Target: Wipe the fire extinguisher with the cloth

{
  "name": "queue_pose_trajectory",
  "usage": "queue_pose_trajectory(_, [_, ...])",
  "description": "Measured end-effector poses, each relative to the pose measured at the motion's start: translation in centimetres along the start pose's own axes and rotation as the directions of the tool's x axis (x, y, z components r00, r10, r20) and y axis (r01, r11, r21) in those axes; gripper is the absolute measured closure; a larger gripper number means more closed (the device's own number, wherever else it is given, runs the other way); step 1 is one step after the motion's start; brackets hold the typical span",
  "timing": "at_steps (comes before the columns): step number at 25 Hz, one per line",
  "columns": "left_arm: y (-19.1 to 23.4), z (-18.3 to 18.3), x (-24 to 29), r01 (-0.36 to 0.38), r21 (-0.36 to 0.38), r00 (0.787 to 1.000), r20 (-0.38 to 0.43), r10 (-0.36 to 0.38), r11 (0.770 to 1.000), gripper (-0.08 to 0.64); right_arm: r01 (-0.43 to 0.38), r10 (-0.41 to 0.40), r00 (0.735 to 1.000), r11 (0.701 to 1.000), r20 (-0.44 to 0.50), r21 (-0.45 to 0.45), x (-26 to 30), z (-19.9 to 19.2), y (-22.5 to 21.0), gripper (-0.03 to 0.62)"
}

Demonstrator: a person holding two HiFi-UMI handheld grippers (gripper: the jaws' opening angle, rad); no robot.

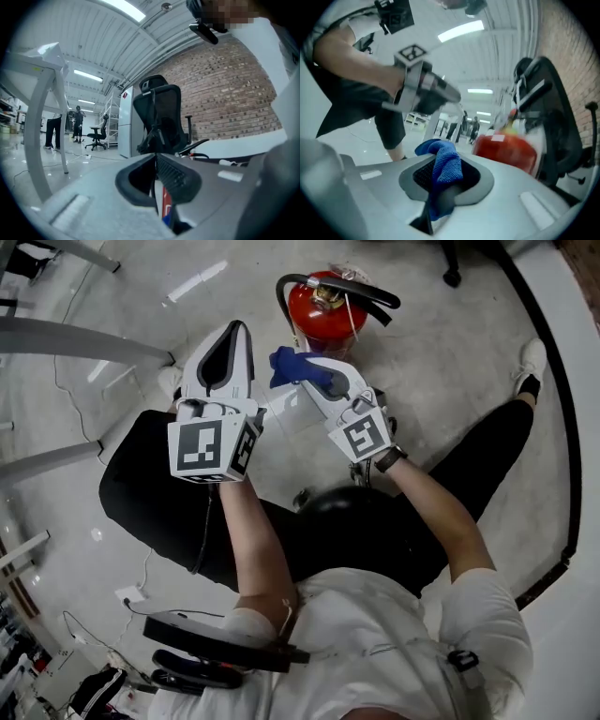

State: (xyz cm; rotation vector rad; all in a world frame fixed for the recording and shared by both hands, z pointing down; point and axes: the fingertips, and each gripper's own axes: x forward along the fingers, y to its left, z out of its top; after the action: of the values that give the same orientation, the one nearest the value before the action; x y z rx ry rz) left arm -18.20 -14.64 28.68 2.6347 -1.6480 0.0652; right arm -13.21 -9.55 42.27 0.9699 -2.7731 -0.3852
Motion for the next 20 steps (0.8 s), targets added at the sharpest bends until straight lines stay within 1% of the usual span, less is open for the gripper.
queue_pose_trajectory(1, [-0.2,0.3,0.1,-0.001,0.002,1.000,0.007,0.001,1.000,0.554,0.023,-0.021,0.998,0.999,0.053,-0.041,-1.0,2.9,-1.5,0.522])
queue_pose_trajectory(2, [-0.4,0.6,0.1,-0.003,0.002,1.000,0.014,0.003,1.000,0.554,0.061,-0.055,0.994,0.996,0.093,-0.059,-1.9,5.4,-3.1,0.523])
queue_pose_trajectory(3, [-0.5,0.9,0.1,-0.007,-0.002,1.000,0.019,0.007,1.000,0.554,0.106,-0.099,0.988,0.993,0.117,-0.053,-2.7,7.1,-4.8,0.522])
queue_pose_trajectory(4, [-0.5,1.0,0.0,-0.015,-0.010,1.000,0.024,0.015,1.000,0.554,0.144,-0.140,0.983,0.989,0.117,-0.032,-3.1,8.1,-6.4,0.522])
queue_pose_trajectory(5, [-0.5,1.2,-0.1,-0.026,-0.021,0.999,0.031,0.026,0.999,0.554,0.162,-0.161,0.983,0.987,0.086,-0.009,-3.2,8.2,-7.6,0.522])
queue_pose_trajectory(6, [-0.5,1.3,-0.2,-0.038,-0.031,0.998,0.040,0.039,0.999,0.554,0.152,-0.152,0.988,0.988,0.036,-0.002,-2.9,7.4,-8.3,0.520])
queue_pose_trajectory(7, [-0.4,1.5,-0.2,-0.050,-0.041,0.997,0.049,0.052,0.998,0.554,0.120,-0.120,0.993,0.992,0.001,-0.028,-2.4,6.6,-8.5,0.520])
queue_pose_trajectory(8, [-0.5,1.5,-0.2,-0.057,-0.049,0.997,0.054,0.060,0.997,0.555,0.079,-0.080,0.997,0.993,-0.008,-0.085,-2.0,6.0,-8.2,0.522])
queue_pose_trajectory(9, [-0.7,1.3,0.0,-0.058,-0.051,0.997,0.054,0.061,0.997,0.554,0.038,-0.039,0.999,0.986,-0.007,-0.163,-2.0,5.6,-7.6,0.522])
queue_pose_trajectory(10, [-1.0,1.1,0.2,-0.054,-0.048,0.997,0.049,0.056,0.997,0.554,-0.003,-0.001,1.000,0.967,-0.013,-0.255,-2.1,5.0,-6.7,0.522])
queue_pose_trajectory(11, [-1.2,0.9,0.5,-0.049,-0.041,0.998,0.039,0.051,0.998,0.554,-0.050,0.040,0.999,0.933,-0.037,-0.357,-2.3,4.0,-5.5,0.522])
queue_pose_trajectory(12, [-1.4,0.6,0.7,-0.048,-0.032,0.999,0.024,0.049,0.998,0.554,-0.111,0.084,0.993,0.885,-0.081,-0.451,-2.4,2.2,-4.1,0.523])
queue_pose_trajectory(13, [-1.5,0.3,0.7,-0.053,-0.022,0.999,0.002,0.053,0.998,0.554,-0.183,0.129,0.982,0.835,-0.140,-0.518,-2.3,-0.3,-2.6,0.522])
queue_pose_trajectory(14, [-1.4,0.0,0.7,-0.062,-0.011,0.998,-0.024,0.062,0.998,0.554,-0.255,0.171,0.965,0.794,-0.201,-0.552,-2.2,-3.4,-1.1,0.523])
queue_pose_trajectory(16, [-1.0,-0.8,0.8,-0.085,0.003,0.994,-0.063,0.085,0.996,0.554,-0.380,0.232,0.920,0.727,-0.317,-0.572,-1.8,-9.9,1.5,0.523])
queue_pose_trajectory(18, [-0.5,-1.9,1.2,-0.100,0.003,0.992,-0.082,0.100,0.995,0.554,-0.479,0.256,0.868,0.657,-0.425,-0.583,-1.4,-16.7,3.8,0.523])
queue_pose_trajectory(19, [-0.3,-2.4,1.4,-0.106,0.004,0.990,-0.090,0.106,0.994,0.554,-0.518,0.256,0.842,0.632,-0.476,-0.576,-1.1,-20.1,4.7,0.523])
queue_pose_trajectory(20, [0.0,-3.0,1.7,-0.114,0.004,0.989,-0.099,0.113,0.994,0.554,-0.552,0.250,0.813,0.621,-0.526,-0.557,-1.1,-23.2,5.4,0.523])
